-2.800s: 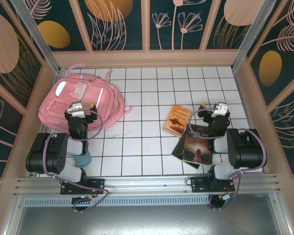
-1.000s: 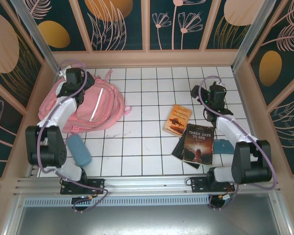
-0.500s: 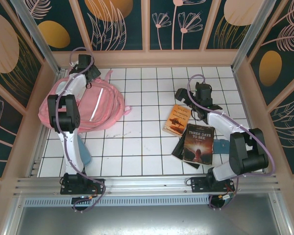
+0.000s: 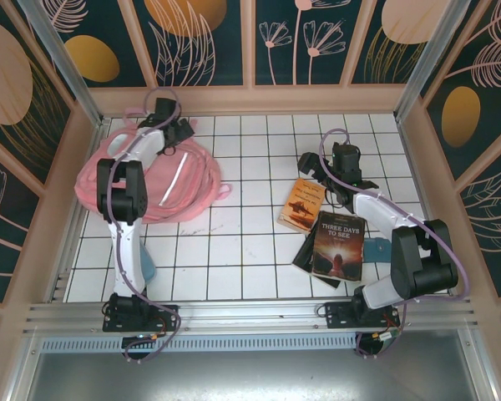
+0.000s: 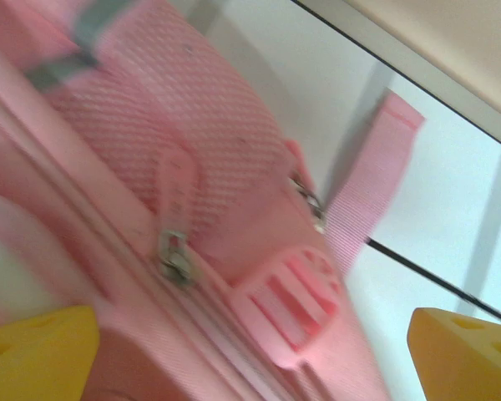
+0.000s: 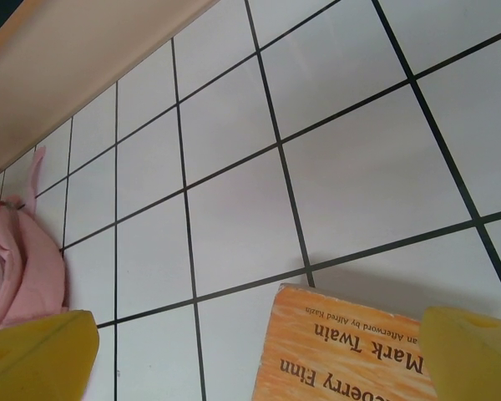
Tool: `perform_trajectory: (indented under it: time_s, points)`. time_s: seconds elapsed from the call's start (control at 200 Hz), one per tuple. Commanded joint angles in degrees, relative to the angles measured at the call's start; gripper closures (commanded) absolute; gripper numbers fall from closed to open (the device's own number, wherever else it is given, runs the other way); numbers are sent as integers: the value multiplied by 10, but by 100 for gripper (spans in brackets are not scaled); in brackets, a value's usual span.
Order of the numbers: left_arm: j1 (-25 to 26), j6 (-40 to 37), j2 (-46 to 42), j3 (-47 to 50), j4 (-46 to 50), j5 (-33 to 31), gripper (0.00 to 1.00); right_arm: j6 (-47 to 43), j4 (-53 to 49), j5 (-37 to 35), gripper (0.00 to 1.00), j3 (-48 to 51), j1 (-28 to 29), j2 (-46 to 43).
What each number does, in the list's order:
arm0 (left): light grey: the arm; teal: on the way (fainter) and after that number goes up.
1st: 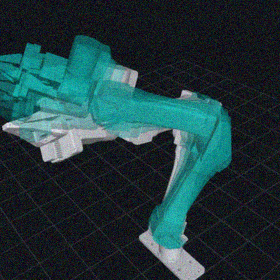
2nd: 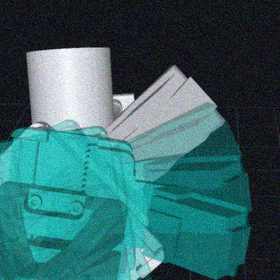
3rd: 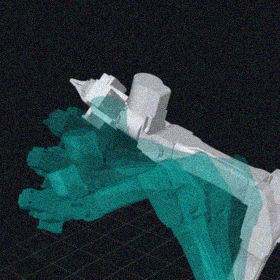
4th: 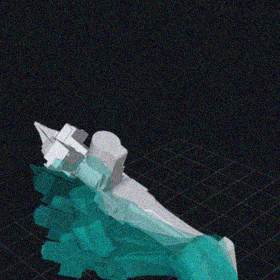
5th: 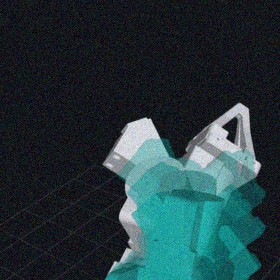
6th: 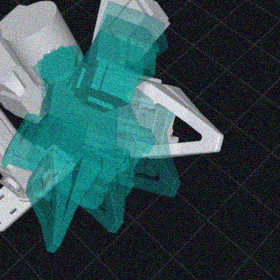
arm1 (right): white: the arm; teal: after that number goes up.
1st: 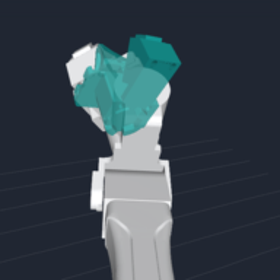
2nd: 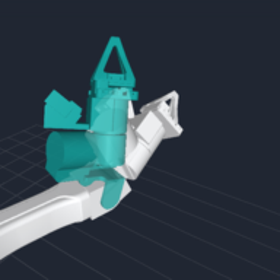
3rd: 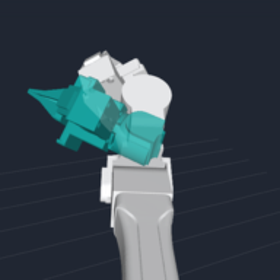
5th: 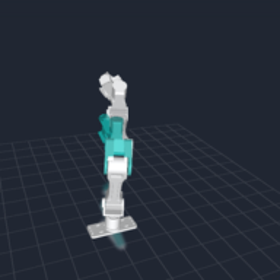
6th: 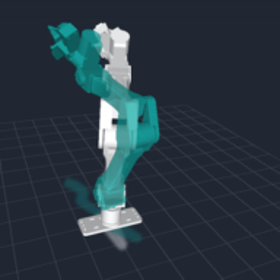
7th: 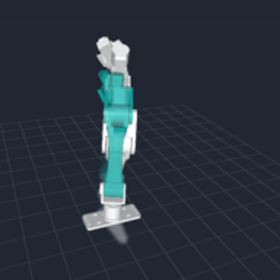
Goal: Pack books, pencil case, and school supplies into a backpack
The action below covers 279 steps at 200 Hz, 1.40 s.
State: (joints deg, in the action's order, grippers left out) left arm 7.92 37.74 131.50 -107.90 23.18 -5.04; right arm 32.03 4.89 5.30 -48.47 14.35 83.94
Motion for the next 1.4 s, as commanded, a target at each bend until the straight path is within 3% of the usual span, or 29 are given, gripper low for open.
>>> perform_trajectory:
  time_s: [0.0,0.27,0.455,0.566,0.696,0.846,0.956,1.181,1.391]
  points:
    - [86,3,20,8,-12,120,6,11,0,-17,1,0,3,-8]
    - [188,-21,-28,40,-10,143,9,22,-9,0,2,-4,3,2]
    - [195,-20,-137,72,-2,127,8,0,-24,68,15,-36,8,35]
    - [178,4,-205,114,2,96,8,-22,-49,111,20,-86,28,83]
    - [133,61,-289,238,-16,64,13,-39,-80,139,21,-173,56,163]
    - [62,127,-388,399,-46,44,28,-50,-112,173,21,-276,75,262]
    - [40,150,-431,465,-49,20,33,-53,-130,197,24,-329,85,316]
    - [31,163,-408,507,-69,6,42,-51,-139,226,42,-341,110,351]
    - [28,137,-314,461,-108,63,44,-35,-118,239,56,-254,129,319]
